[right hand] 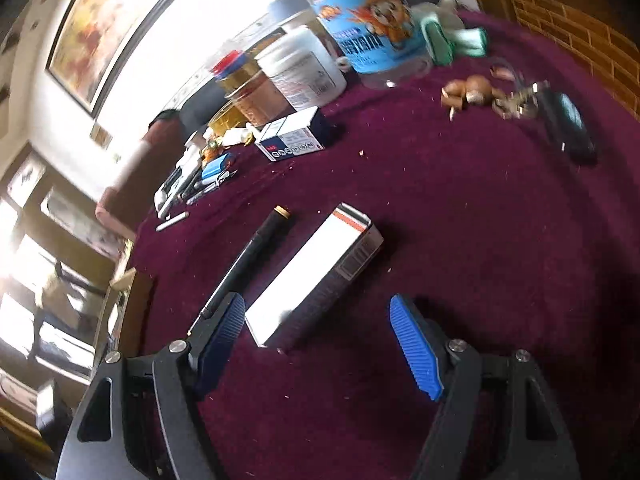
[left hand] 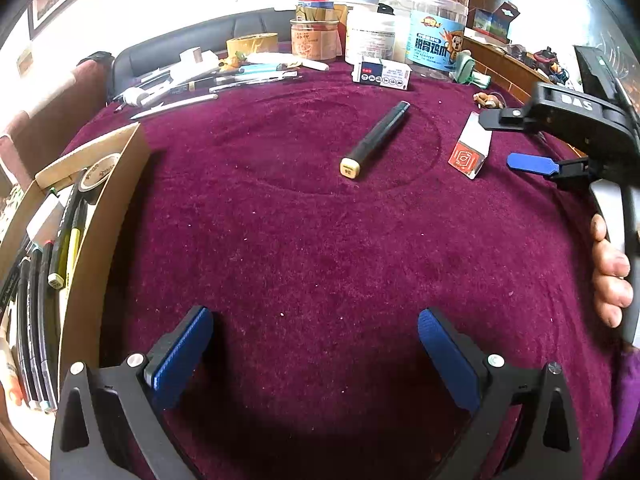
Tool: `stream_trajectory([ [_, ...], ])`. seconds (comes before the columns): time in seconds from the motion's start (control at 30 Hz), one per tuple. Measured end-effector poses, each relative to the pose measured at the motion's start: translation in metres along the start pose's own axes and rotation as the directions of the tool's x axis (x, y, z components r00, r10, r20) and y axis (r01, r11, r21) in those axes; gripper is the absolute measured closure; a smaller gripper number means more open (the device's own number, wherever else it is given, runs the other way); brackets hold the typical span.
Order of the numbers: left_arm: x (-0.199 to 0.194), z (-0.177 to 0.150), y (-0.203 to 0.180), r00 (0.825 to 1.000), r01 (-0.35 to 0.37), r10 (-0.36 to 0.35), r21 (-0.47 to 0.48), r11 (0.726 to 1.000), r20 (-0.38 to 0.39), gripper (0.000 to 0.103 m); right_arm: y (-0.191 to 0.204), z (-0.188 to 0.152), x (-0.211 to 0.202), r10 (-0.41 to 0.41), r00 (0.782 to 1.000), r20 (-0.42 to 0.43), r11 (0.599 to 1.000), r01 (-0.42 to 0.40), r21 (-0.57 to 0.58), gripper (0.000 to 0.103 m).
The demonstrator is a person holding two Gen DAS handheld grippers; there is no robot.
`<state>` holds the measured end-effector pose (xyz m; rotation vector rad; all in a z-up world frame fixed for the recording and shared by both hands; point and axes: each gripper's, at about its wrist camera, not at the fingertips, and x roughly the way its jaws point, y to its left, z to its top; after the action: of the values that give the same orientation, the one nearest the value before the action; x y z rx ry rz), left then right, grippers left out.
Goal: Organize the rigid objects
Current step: 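Grasp the white red-striped box with the right tool while the left tool grasps a cream-capped black marker, then carry the white box and cream-capped marker over the cardboard box with both tools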
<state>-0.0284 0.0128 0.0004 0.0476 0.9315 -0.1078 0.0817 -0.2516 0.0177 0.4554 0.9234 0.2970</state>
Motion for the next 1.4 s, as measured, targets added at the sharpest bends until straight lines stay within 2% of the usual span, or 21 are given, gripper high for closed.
stream_trajectory([
  [0.13,0.000,0.000,0.000,1.000,0.000,0.000,0.000,1.000,0.000,0.000,0.020,0.001,0.004,-0.115,0.993,0.006,0.993,0.115,0.010,0.029],
  [0.3,0.000,-0.001,0.000,1.000,0.000,0.000,0.000,1.000,-0.001,0.000,0.037,0.006,0.018,-0.245,0.969,0.015,0.970,0.245,0.008,0.029],
  [0.37,0.000,-0.001,0.000,1.000,0.002,-0.002,0.012,1.000,-0.011,0.000,0.039,0.001,0.025,-0.310,0.951,0.018,0.950,0.310,-0.019,0.037],
  [0.4,-0.001,0.000,0.000,0.999,0.009,-0.008,0.027,1.000,-0.031,0.000,0.039,-0.001,0.026,-0.298,0.954,0.034,0.954,0.299,-0.029,0.041],
  [0.43,-0.001,0.003,-0.001,0.998,0.032,-0.030,0.042,0.999,-0.058,0.000,0.038,0.000,0.025,-0.290,0.956,0.041,0.956,0.292,-0.032,0.052],
  [0.47,-0.001,0.005,-0.002,0.996,0.058,-0.054,0.051,0.997,-0.074,0.001,0.034,0.000,0.020,-0.282,0.958,0.045,0.959,0.284,-0.028,0.057],
  [0.5,-0.003,0.010,-0.004,0.993,0.095,-0.091,0.059,0.994,-0.079,0.001,0.032,0.001,0.017,-0.288,0.956,0.051,0.957,0.289,-0.024,0.063],
  [0.53,-0.006,0.016,-0.006,0.993,0.105,-0.100,0.067,0.992,-0.069,0.001,0.029,0.002,0.013,-0.298,0.953,0.058,0.954,0.299,-0.018,0.065],
  [0.63,-0.008,0.048,-0.017,0.998,0.059,-0.057,0.114,0.992,-0.028,0.001,0.015,0.006,0.006,-0.277,0.960,0.050,0.961,0.277,0.010,0.065],
  [0.73,0.010,0.084,-0.030,0.998,0.062,-0.061,0.155,0.986,-0.014,0.001,0.009,0.008,0.003,-0.270,0.962,0.051,0.963,0.269,0.020,0.066],
  [0.83,0.044,0.113,-0.041,0.998,0.063,-0.058,0.188,0.980,-0.036,0.001,0.008,0.008,0.002,-0.263,0.963,0.049,0.965,0.263,0.012,0.066],
  [0.97,0.076,0.126,-0.051,0.996,0.061,-0.044,0.233,0.971,-0.077,0.002,0.009,0.010,0.004,-0.263,0.964,0.046,0.965,0.264,0.001,0.065],
  [1.0,0.086,0.127,-0.055,0.993,0.060,-0.033,0.254,0.965,-0.109,0.008,0.009,0.011,0.004,-0.261,0.964,0.045,0.965,0.261,0.003,0.065],
  [1.03,0.088,0.128,-0.056,0.993,0.068,-0.042,0.255,0.965,-0.107,0.010,0.008,0.011,0.005,-0.258,0.965,0.042,0.966,0.258,0.006,0.065],
  [1.07,0.088,0.131,-0.054,0.989,0.110,-0.083,0.226,0.968,-0.124,0.022,0.007,0.011,0.004,-0.252,0.967,0.040,0.968,0.252,0.013,0.065],
  [1.1,0.085,0.131,-0.054,0.991,0.094,-0.071,0.215,0.972,-0.114,0.039,0.006,0.011,0.005,-0.247,0.968,0.038,0.969,0.247,0.018,0.065],
  [1.13,0.082,0.130,-0.054,0.992,0.094,-0.073,0.213,0.973,-0.105,0.051,0.005,0.012,0.005,-0.242,0.970,0.036,0.970,0.242,0.024,0.065],
  [1.17,0.080,0.129,-0.055,0.992,0.095,-0.075,0.217,0.972,-0.097,0.072,0.005,0.012,0.005,-0.239,0.970,0.035,0.971,0.238,0.028,0.065],
  [1.2,0.077,0.127,-0.056,0.992,0.100,-0.081,0.215,0.972,-0.097,0.084,0.005,0.012,0.005,-0.237,0.971,0.035,0.971,0.236,0.029,0.065],
  [1.4,0.058,0.117,-0.047,0.991,0.123,-0.113,0.156,0.980,-0.068,0.088,0.007,0.011,0.006,-0.242,0.969,0.052,0.970,0.241,0.015,0.066],
])
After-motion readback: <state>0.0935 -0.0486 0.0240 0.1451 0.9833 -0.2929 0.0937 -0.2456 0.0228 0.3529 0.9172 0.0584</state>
